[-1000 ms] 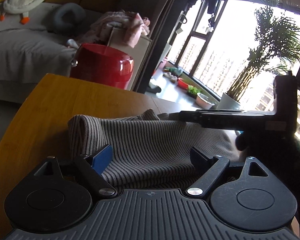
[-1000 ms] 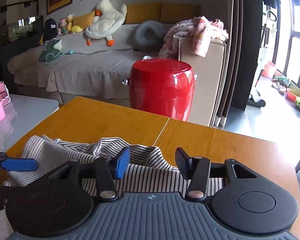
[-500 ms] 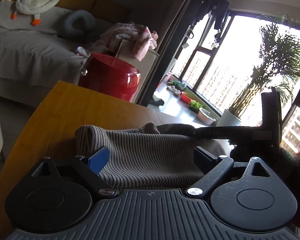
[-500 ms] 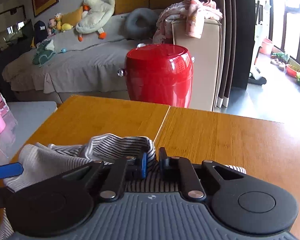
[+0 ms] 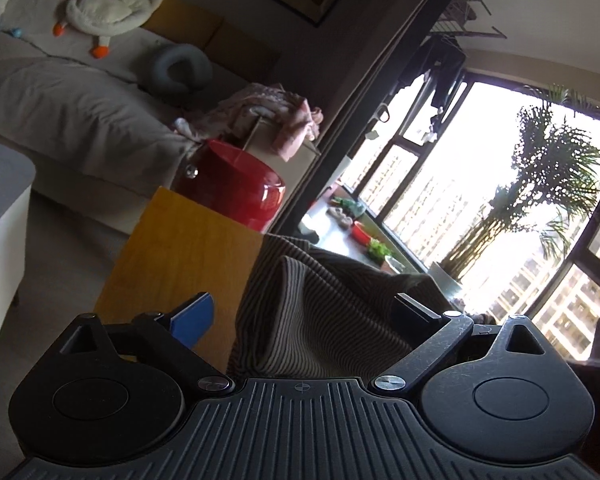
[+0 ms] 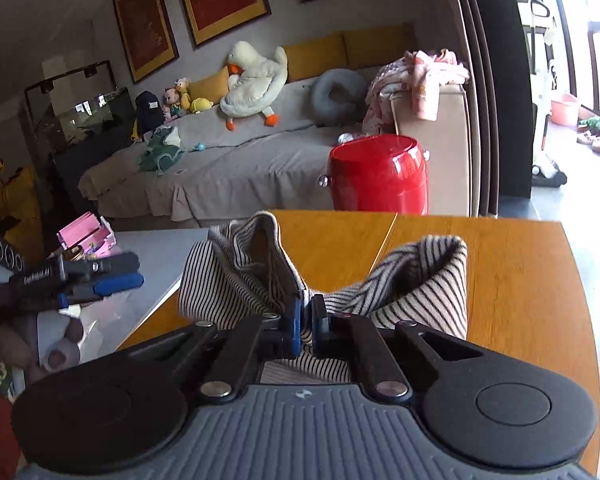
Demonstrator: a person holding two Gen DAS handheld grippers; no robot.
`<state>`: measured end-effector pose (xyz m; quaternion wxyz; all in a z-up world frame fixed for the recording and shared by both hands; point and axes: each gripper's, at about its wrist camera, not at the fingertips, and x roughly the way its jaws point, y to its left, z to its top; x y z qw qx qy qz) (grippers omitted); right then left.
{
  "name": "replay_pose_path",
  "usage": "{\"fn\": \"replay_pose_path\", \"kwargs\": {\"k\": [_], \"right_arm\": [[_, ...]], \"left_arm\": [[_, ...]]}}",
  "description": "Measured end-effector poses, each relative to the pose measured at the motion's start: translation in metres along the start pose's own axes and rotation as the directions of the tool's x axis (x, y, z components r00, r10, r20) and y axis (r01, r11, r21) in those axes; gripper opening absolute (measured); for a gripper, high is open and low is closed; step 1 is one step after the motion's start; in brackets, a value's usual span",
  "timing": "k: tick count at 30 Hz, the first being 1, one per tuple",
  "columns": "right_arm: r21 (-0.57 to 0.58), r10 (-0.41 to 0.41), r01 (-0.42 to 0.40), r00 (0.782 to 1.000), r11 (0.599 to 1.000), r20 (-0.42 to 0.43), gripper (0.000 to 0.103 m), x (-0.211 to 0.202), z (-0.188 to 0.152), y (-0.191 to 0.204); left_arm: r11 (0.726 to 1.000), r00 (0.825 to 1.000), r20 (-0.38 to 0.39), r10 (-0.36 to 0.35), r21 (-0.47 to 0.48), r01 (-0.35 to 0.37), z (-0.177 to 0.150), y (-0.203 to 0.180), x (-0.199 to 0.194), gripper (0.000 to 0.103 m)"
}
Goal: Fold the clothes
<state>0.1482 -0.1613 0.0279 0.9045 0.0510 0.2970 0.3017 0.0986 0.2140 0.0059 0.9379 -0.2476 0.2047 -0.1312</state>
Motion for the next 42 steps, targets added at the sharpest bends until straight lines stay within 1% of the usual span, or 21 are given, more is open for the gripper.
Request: {"fn": "replay_pose_path", "kwargs": {"k": [6,9,12,13,15,17,19,20,21,23,24,25,26,27,29,31,32,35,37,41,42], "right_arm": [[0.040,0.019,-0.015,0.994,0.999,-0.108,0.004,0.004,-0.055,-0.003],[0.061,0.014,-0.004,0.988,0.998,-0.155,0.004,0.011,-0.077,-0.009],[-0.021,0.000,-0.003,0.988,1.000,-0.157,0.004,0.003,-0.087,-0.001],[-0.052,-0.005,-0.003,0.987,0.999,-0.160,0.004,-0.002,-0.088,0.003],[-0.081,-0.002,-0.009,0.990,0.997,-0.142,0.005,-0.018,-0.084,0.005],[-0.071,0.010,-0.017,0.996,0.997,-0.089,0.008,-0.039,-0.073,0.002],[-0.034,-0.004,0.004,1.000,0.999,-0.015,0.016,-0.059,-0.059,-0.008],[-0.010,-0.023,0.023,1.000,1.000,0.021,0.028,-0.067,-0.052,-0.013],[0.016,-0.049,0.048,0.998,0.999,0.040,0.047,-0.070,-0.047,-0.020],[0.082,-0.095,0.090,0.994,0.993,0.051,0.063,-0.068,-0.041,-0.035],[0.129,-0.097,0.092,0.995,0.987,0.033,0.065,-0.062,-0.041,-0.044],[0.188,-0.088,0.085,0.996,0.979,0.007,0.065,-0.053,-0.043,-0.054],[0.248,-0.076,0.078,0.997,0.966,-0.019,0.065,-0.045,-0.047,-0.064],[0.296,-0.059,0.066,0.998,0.953,-0.034,0.065,-0.038,-0.052,-0.071],[0.372,-0.027,0.041,0.999,0.927,-0.044,0.066,-0.025,-0.061,-0.081],[0.402,-0.004,0.015,1.000,0.916,-0.029,0.067,-0.017,-0.063,-0.084],[0.404,0.009,0.003,1.000,0.915,-0.027,0.067,-0.013,-0.062,-0.084],[0.409,0.044,-0.019,0.998,0.912,-0.052,0.067,0.001,-0.060,-0.083],[0.402,0.062,-0.026,0.995,0.915,-0.077,0.067,0.011,-0.060,-0.082],[0.344,0.091,-0.059,0.993,0.937,-0.078,0.047,0.031,-0.057,-0.077],[0.337,0.098,-0.066,0.992,0.939,-0.077,0.044,0.038,-0.054,-0.078]], "left_arm": [[1.000,0.999,0.051,-0.013,-0.004,0.013,0.016,-0.015,-0.020,0.099],[0.999,0.999,0.040,-0.020,0.048,0.018,0.020,-0.032,-0.013,0.099],[0.994,1.000,-0.009,0.007,0.111,-0.006,0.014,-0.046,0.003,0.097],[0.991,0.999,-0.031,0.017,0.131,-0.013,0.011,-0.049,0.007,0.095],[0.980,0.994,-0.093,0.051,0.194,-0.032,0.000,-0.055,0.013,0.074],[0.961,0.987,-0.135,0.087,0.272,-0.048,-0.014,-0.058,0.014,0.069],[0.938,0.974,-0.193,0.119,0.344,-0.046,-0.033,-0.056,0.011,0.068],[0.933,0.966,-0.230,0.120,0.358,-0.031,-0.041,-0.054,0.009,0.066],[0.928,0.956,-0.268,0.122,0.372,-0.014,-0.050,-0.053,0.007,0.065],[0.918,0.935,-0.332,0.127,0.397,0.017,-0.066,-0.050,0.001,0.067],[0.918,0.930,-0.344,0.126,0.397,0.022,-0.069,-0.049,-0.003,0.067],[0.927,0.931,-0.347,0.112,0.375,0.028,-0.068,-0.047,-0.009,0.068],[0.937,0.933,-0.347,0.096,0.348,0.033,-0.066,-0.044,-0.016,0.075],[0.954,0.941,-0.331,0.066,0.296,0.038,-0.058,-0.040,-0.023,0.083],[0.983,0.959,-0.282,0.010,0.180,0.043,-0.038,-0.031,-0.034,0.092],[0.997,0.971,-0.236,-0.032,0.064,0.048,-0.014,-0.022,-0.035,0.095],[0.999,0.971,-0.237,-0.039,0.023,0.046,-0.006,-0.020,-0.028,0.095],[0.998,0.946,-0.323,-0.043,-0.060,0.025,0.001,-0.012,0.010,0.095],[0.993,0.907,-0.417,-0.054,-0.114,0.007,-0.007,-0.006,0.038,0.093],[0.986,0.864,-0.490,-0.117,-0.163,0.042,-0.020,0.002,0.074,0.074],[0.987,0.865,-0.489,-0.113,-0.155,0.040,-0.020,0.003,0.084,0.069]]}}
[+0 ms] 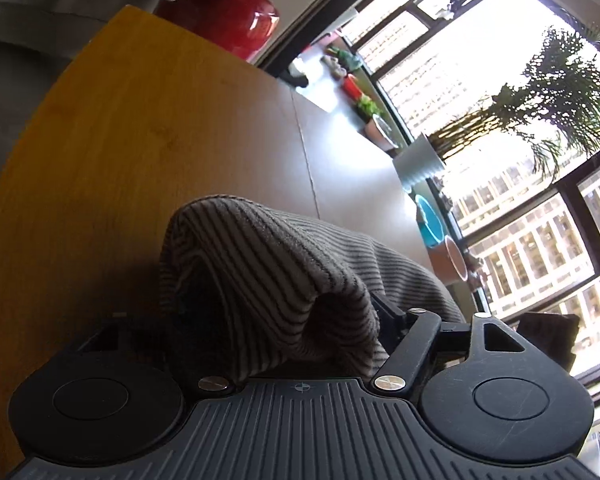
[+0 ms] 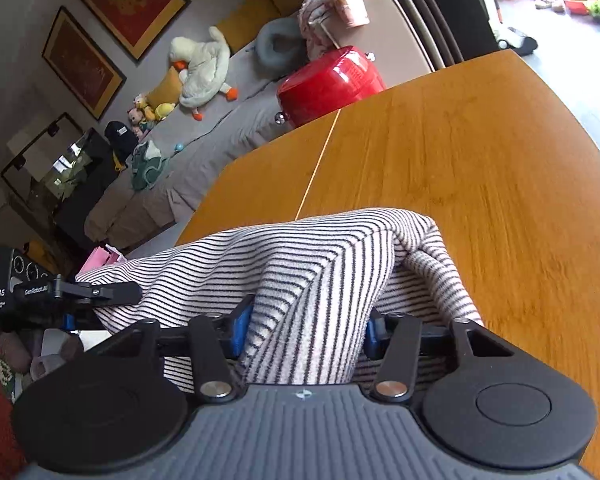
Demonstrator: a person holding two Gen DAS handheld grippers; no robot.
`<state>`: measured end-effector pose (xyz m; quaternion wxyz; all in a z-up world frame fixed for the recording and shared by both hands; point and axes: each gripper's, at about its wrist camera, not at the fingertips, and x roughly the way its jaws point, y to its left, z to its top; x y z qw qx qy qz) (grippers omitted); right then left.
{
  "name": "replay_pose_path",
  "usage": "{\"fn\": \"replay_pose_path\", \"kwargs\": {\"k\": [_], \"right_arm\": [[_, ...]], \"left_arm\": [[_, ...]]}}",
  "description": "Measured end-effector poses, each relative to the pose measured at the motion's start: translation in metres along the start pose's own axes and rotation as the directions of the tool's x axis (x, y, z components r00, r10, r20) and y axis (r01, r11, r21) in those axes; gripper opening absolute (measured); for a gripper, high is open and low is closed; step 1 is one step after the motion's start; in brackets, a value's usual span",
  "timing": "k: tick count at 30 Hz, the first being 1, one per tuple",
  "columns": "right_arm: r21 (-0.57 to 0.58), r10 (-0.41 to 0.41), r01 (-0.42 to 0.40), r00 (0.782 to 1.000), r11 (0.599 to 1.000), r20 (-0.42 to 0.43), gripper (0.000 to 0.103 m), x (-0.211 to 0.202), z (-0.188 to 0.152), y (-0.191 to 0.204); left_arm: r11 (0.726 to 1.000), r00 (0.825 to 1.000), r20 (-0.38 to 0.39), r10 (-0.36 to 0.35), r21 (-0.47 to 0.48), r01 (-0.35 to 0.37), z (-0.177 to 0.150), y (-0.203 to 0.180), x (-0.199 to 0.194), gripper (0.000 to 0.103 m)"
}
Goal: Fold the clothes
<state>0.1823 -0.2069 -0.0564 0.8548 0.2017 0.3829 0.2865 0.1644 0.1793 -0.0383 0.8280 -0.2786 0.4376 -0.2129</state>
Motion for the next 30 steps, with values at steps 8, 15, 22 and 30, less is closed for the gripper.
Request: {"fn": "replay_pose_path", "kwargs": {"k": [8,15,22,30], "right_arm": [[-0.071,-0.010,0.016,0.997,0.997,0.080,0.031,0.012,0.059,0.009],[-0.060,0.053,-0.049,0.997,0.997,0.057,0.032,-0.045,0.024,0.006],[-0.047,-0.019,0.020,1.000,0.999,0.010,0.033,-0.066,-0.032,-0.004],[-0.079,-0.135,0.141,0.988,0.987,0.075,0.053,-0.099,-0.041,-0.007]], "left_arm": [[0.994,0.989,0.148,0.006,0.109,-0.023,0.053,-0.021,0.004,0.041],[0.981,0.992,0.106,-0.074,0.186,0.053,-0.013,-0.040,-0.017,0.042],[0.978,0.999,0.040,0.004,0.206,-0.012,-0.071,-0.023,-0.008,0.055],[0.939,0.978,0.195,0.076,0.316,-0.136,-0.076,-0.039,-0.060,0.083]]}}
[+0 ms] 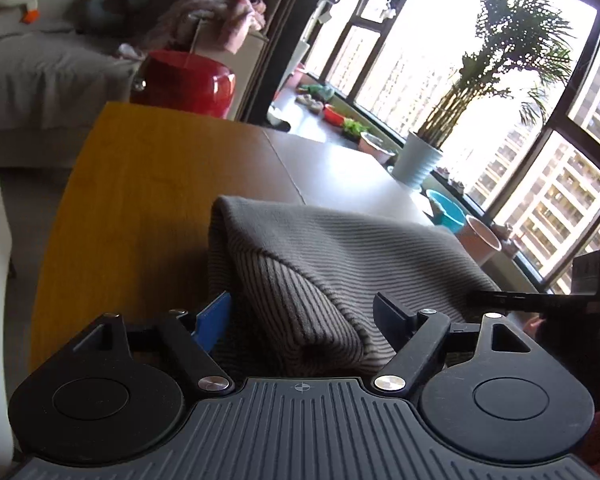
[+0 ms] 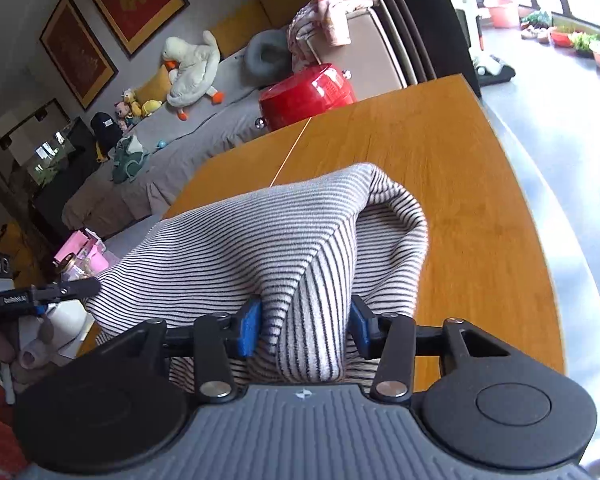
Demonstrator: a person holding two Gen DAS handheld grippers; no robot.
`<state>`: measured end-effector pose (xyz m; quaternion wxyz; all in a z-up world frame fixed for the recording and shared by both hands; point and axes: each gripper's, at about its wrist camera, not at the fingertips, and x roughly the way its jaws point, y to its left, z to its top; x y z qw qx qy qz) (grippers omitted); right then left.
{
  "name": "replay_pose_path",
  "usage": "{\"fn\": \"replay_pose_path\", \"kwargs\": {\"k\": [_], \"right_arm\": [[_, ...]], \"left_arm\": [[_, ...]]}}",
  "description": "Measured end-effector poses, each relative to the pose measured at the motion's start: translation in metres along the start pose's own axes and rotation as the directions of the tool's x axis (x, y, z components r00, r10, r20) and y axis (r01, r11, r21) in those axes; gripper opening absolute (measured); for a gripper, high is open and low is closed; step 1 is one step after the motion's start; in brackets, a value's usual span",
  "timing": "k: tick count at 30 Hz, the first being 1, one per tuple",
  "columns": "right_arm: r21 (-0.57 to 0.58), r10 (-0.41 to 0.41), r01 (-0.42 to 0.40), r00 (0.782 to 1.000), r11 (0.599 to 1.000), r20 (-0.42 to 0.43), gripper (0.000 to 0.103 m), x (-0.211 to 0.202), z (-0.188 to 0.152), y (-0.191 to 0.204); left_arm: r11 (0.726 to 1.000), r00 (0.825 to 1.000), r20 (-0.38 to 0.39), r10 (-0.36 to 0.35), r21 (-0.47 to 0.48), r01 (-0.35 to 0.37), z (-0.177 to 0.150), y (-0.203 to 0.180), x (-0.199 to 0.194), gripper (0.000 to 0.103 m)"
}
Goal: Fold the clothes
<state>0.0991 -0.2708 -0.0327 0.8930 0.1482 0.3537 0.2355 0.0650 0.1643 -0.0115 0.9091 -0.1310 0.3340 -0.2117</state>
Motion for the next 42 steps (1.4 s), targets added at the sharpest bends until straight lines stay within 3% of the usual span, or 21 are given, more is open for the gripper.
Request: {"fn": "replay_pose_path", "kwargs": {"k": [3,6,10,13,17,23,30,42], "right_arm": [[-0.045,-0.047,0.052,0.994,0.998,0.096,0.053,-0.021,0.012,0.005],[-0.101,-0.054,0.070,0.987,0.992,0.150,0.053,-0.023,0.018,0.019],[-0.200,0.006,0.014,0.995,0.980,0.100,0.052,0.001,0.012,0.042],[-0.226,-0.016,0.020,1.000,0.974,0.020,0.052,0.025,-0.001,0.045],[-0.257,-0.026,0.030,0.999,0.966,0.022,0.055,0.033,-0.008,0.045],[-0.283,-0.023,0.027,1.000,0.959,0.016,0.075,0.038,-0.009,0.051],[-0.300,-0.038,0.043,0.999,0.953,0.025,0.097,0.052,-0.013,0.064],[-0.280,-0.027,0.016,0.999,0.960,-0.033,0.103,0.059,-0.013,0.096]], "left_arm": [[1.000,0.998,0.058,-0.017,0.005,0.017,0.005,-0.008,-0.016,0.084],[0.997,0.995,0.068,-0.079,0.023,0.077,0.007,-0.024,-0.012,0.085],[0.994,0.995,-0.015,-0.102,0.034,0.102,-0.005,-0.036,0.019,0.087],[0.996,0.996,-0.042,-0.084,0.024,0.086,-0.010,-0.030,0.034,0.091],[0.998,0.997,-0.055,-0.058,0.006,0.059,-0.015,-0.018,0.049,0.093],[0.997,1.000,-0.002,-0.027,0.071,0.027,-0.008,-0.018,0.070,0.097],[0.999,0.999,0.042,-0.022,0.038,0.021,0.010,-0.009,0.093,0.100],[0.997,0.990,0.142,0.006,-0.082,0.006,0.047,0.015,0.131,0.100]]}}
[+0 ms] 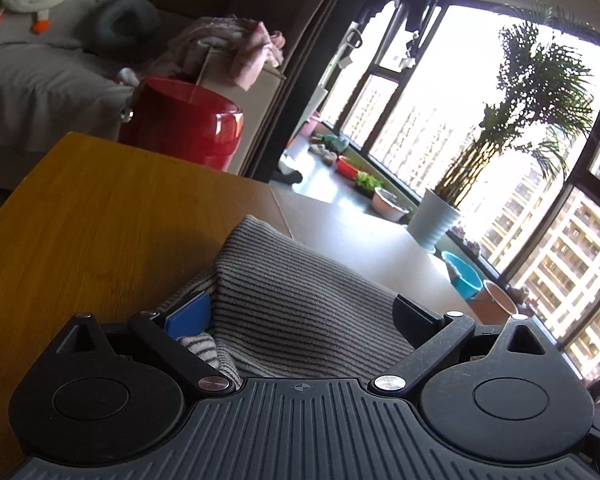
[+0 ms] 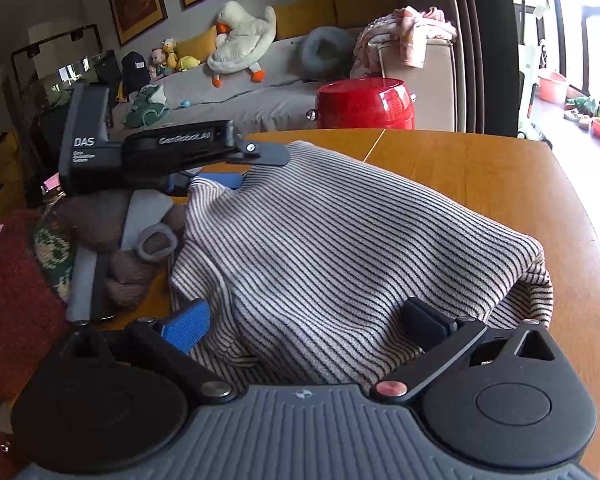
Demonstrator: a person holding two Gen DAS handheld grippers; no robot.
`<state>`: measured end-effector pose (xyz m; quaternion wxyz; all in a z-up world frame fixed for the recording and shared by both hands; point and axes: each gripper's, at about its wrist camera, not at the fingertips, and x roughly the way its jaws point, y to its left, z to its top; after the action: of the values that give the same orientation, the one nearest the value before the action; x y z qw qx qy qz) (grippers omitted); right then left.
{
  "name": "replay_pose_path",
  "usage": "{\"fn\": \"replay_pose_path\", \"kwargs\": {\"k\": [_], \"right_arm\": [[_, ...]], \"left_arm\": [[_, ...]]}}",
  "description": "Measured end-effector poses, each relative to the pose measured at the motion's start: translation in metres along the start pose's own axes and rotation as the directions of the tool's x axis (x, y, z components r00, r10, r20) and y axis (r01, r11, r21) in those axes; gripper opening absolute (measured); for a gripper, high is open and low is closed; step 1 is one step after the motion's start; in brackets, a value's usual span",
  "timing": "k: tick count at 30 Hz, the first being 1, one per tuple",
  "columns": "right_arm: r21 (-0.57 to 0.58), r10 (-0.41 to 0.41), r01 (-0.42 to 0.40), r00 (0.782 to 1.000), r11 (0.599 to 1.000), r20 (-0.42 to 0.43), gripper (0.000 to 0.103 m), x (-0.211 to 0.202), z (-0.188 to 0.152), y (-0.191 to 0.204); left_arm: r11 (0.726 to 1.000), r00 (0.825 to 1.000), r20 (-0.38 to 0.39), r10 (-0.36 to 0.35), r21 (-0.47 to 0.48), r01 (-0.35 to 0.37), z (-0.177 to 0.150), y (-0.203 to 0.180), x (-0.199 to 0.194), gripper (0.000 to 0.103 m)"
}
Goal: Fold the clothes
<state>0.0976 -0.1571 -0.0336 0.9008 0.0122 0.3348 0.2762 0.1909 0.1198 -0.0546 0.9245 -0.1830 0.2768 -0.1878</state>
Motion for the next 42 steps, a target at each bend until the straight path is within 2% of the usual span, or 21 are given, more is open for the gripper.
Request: {"fn": "replay_pose_path", "kwargs": {"k": [3,5,7,8,9,10,12,13,15,16,18,22,23,26,32,37,40,42], "right_arm": [[-0.002,-0.004,0.004,1.000,1.000,-0.007,0.103,-0.008,0.009,0.002],[-0.020,-0.047,0.048,0.998,0.999,0.031,0.103,-0.016,0.019,0.001],[-0.062,-0.127,0.132,0.989,0.989,0.070,0.091,-0.020,0.031,-0.001],[-0.078,-0.168,0.173,0.983,0.982,0.072,0.072,-0.018,0.037,-0.004],[-0.086,-0.197,0.202,0.978,0.976,0.062,0.060,-0.014,0.043,-0.009],[-0.090,-0.216,0.220,0.975,0.971,0.052,0.057,-0.010,0.046,-0.014],[-0.098,-0.254,0.255,0.967,0.962,0.027,0.056,0.004,0.050,-0.026],[-0.097,-0.271,0.270,0.963,0.958,0.007,0.056,0.013,0.051,-0.034],[-0.077,-0.281,0.279,0.959,0.957,-0.022,0.057,0.028,0.049,-0.045],[-0.064,-0.278,0.276,0.960,0.959,-0.031,0.058,0.034,0.048,-0.050],[-0.051,-0.278,0.277,0.960,0.960,-0.024,0.065,0.039,0.046,-0.054],[-0.050,-0.279,0.278,0.960,0.959,-0.013,0.070,0.038,0.042,-0.057],[-0.044,-0.275,0.274,0.961,0.961,-0.011,0.071,0.037,0.040,-0.059],[-0.003,-0.268,0.268,0.963,0.963,-0.006,0.071,0.034,0.036,-0.064],[0.040,-0.238,0.238,0.971,0.970,-0.016,0.073,0.021,0.018,-0.049],[0.045,-0.128,0.130,0.991,0.990,-0.041,0.077,0.014,0.005,-0.016],[0.053,-0.040,0.043,0.998,0.998,-0.055,0.081,0.014,-0.001,0.005],[0.030,0.008,-0.006,0.998,1.000,-0.066,0.089,0.016,-0.003,0.019]], "left_arm": [[0.999,0.999,0.012,-0.031,-0.019,0.031,0.003,0.006,-0.006,0.100],[0.998,0.998,0.031,-0.049,-0.045,0.050,0.006,0.010,-0.015,0.100],[0.995,0.996,0.065,-0.059,-0.079,0.065,0.013,0.013,-0.025,0.100],[0.994,0.994,0.073,-0.075,-0.078,0.081,0.014,0.012,-0.030,0.100],[0.992,0.993,0.080,-0.091,-0.077,0.097,0.016,0.011,-0.034,0.100],[0.990,0.990,0.084,-0.112,-0.074,0.118,0.017,0.009,-0.038,0.100],[0.974,0.974,0.041,-0.224,-0.033,0.225,0.016,-0.002,-0.040,0.097],[0.960,0.960,0.014,-0.280,-0.015,0.280,0.014,-0.009,-0.041,0.096],[0.922,0.921,-0.056,-0.385,0.014,0.386,0.005,-0.024,-0.037,0.096],[0.911,0.909,-0.088,-0.408,0.022,0.412,0.001,-0.029,-0.033,0.096],[0.909,0.901,-0.147,-0.408,0.023,0.416,-0.008,-0.038,-0.023,0.096],[0.928,0.896,-0.246,-0.369,-0.047,0.370,-0.018,-0.031,-0.001,0.097],[0.926,0.893,-0.250,-0.375,-0.057,0.373,-0.017,-0.029,0.000,0.097],[0.931,0.897,-0.254,-0.362,-0.056,0.360,-0.016,-0.027,0.000,0.097],[0.963,0.942,-0.203,-0.268,-0.026,0.269,-0.004,-0.012,0.004,0.093],[0.981,0.972,-0.133,-0.193,-0.040,0.189,0.001,0.001,0.003,0.090],[0.992,0.988,-0.096,-0.121,0.022,0.123,0.000,-0.003,0.000,0.092],[0.994,0.995,-0.076,-0.066,0.083,0.073,-0.002,-0.008,-0.001,0.093]]}}
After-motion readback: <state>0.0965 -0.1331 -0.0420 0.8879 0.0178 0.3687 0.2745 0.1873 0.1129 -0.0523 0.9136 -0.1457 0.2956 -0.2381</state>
